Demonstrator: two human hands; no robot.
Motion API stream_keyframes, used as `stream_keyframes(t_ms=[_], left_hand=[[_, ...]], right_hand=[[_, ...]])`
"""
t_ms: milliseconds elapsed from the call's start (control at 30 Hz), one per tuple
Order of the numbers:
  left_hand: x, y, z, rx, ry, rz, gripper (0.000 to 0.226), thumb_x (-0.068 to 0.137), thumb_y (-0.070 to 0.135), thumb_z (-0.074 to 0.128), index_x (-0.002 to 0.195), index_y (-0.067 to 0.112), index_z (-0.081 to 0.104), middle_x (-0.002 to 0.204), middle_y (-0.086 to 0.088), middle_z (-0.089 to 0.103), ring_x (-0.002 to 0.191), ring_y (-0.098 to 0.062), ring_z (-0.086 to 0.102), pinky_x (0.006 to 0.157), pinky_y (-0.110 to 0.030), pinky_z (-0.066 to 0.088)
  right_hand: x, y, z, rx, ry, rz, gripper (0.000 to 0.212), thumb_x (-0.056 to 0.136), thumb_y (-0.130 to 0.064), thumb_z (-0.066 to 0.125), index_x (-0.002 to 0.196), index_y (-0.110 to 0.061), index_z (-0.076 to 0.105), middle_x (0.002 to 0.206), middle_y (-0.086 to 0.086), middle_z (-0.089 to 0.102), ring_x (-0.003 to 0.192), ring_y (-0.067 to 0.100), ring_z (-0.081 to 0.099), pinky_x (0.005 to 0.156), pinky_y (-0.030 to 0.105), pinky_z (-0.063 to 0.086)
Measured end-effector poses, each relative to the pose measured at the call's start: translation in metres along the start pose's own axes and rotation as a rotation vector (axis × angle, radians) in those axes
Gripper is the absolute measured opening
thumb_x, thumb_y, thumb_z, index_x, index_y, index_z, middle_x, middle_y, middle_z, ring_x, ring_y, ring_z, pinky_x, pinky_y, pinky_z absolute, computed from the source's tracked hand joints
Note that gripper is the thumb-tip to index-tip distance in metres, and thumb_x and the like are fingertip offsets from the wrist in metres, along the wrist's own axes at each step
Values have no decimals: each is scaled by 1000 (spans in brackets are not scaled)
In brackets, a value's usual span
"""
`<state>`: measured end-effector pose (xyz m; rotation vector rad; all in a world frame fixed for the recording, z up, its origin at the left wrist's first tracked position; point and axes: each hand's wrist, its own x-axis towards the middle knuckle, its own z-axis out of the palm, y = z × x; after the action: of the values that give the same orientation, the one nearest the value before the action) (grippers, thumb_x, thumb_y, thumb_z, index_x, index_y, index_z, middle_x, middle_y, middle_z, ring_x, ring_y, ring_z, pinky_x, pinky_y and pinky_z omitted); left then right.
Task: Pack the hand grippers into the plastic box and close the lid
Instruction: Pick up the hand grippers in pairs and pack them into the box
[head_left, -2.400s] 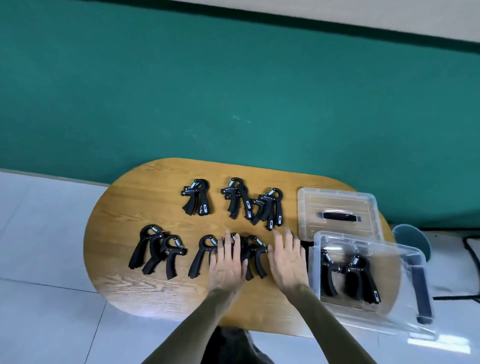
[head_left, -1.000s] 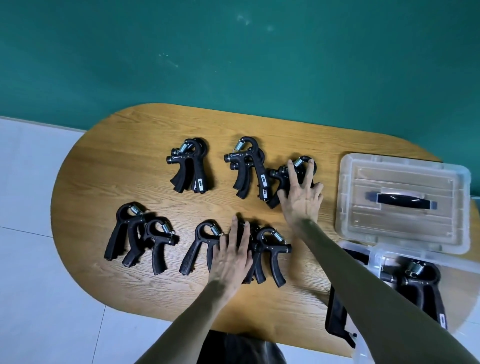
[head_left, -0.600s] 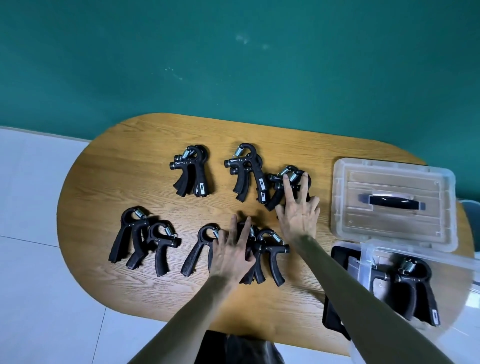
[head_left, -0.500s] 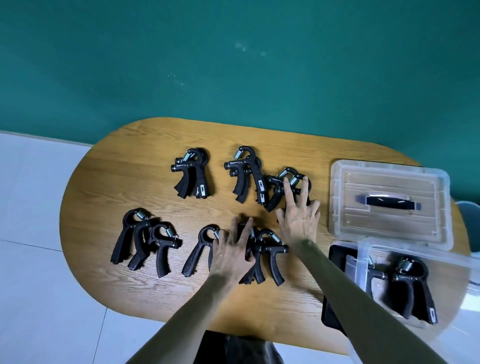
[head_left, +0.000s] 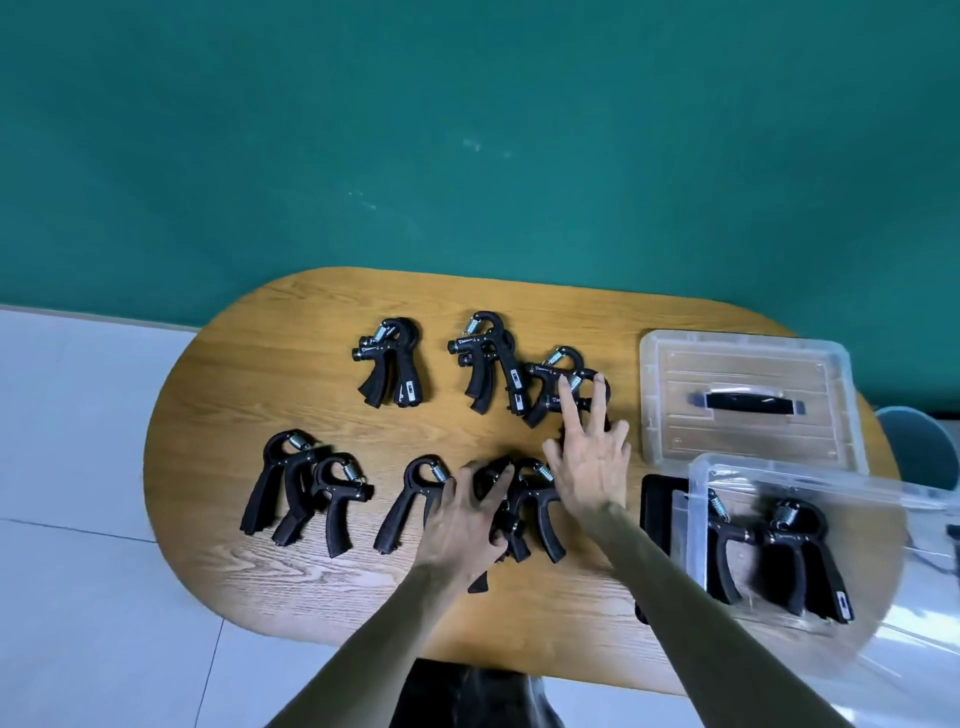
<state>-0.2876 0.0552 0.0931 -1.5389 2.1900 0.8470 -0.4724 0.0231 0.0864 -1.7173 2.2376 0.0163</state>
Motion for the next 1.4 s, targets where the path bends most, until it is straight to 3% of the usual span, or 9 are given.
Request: stream_keyframes(t_ms=[133,333,433,567,767,967,1200,1300,1400], left_hand=[[-16,1,-8,-35,39,8,93,94,25,65,160,41,1,158,-9,7,140,-25,31,113,-41,42],[-41,2,-13,-18,91,28,95,96,13,61,159,42,-3,157,-7,8,117,-17,46,95,-28,47],[-53,4,-16,43,71,73,99,99,20,59,157,42,-17,165,-2,-13,122,-22,47,96,-35,50],[-69,14,-23,72,86,94,95,100,22,56,157,39,-17,165,2,-26,134,-30,41,102,-41,49],[-80,42,-32,73,131,121,96,98,14,54,158,38,-16,155,6,-47,143,-42,32,88,-39,56],[-69,102,-59,3,310,88,95,95,22,53,158,40,-15,159,8,-42,134,-36,40,77,-34,59],[-54,202,-61,-141,390,116,102,96,24,59,154,45,-22,157,14,-43,149,-40,26,91,-44,59],[-49,252,-50,-207,415,118,101,96,26,60,154,47,-20,159,16,-39,147,-39,32,86,-40,62],[-48,294,-35,-219,415,117,99,95,30,59,156,45,-17,161,14,-35,140,-33,37,90,-39,59]], right_hand=[[-18,-6,-10,-6,20,6,82,99,-39,46,159,-34,-9,166,14,-16,89,28,37,79,42,49],[-49,-12,-23,-24,52,2,83,99,-41,46,158,-34,-11,166,13,-18,90,29,38,79,41,48],[-61,-12,-27,-19,74,9,83,99,-43,47,159,-34,-9,167,13,-16,89,28,39,77,41,48],[-80,-9,-37,-11,121,21,82,97,-42,48,159,-33,-3,168,14,-7,88,30,43,75,43,51],[-104,6,-56,23,183,46,83,94,-35,52,160,-35,2,168,13,-4,87,30,43,75,44,51],[-118,42,-90,73,254,64,78,89,-33,57,158,-34,21,169,12,1,83,30,40,74,45,50],[-137,119,-127,118,305,83,83,88,-34,60,157,-42,17,169,8,-4,80,26,37,80,45,48],[-146,171,-133,121,289,110,80,87,-35,64,157,-38,25,169,9,-1,80,29,42,77,46,51],[-157,226,-132,141,276,142,82,82,-32,69,155,-35,31,169,8,4,79,28,40,73,45,51]])
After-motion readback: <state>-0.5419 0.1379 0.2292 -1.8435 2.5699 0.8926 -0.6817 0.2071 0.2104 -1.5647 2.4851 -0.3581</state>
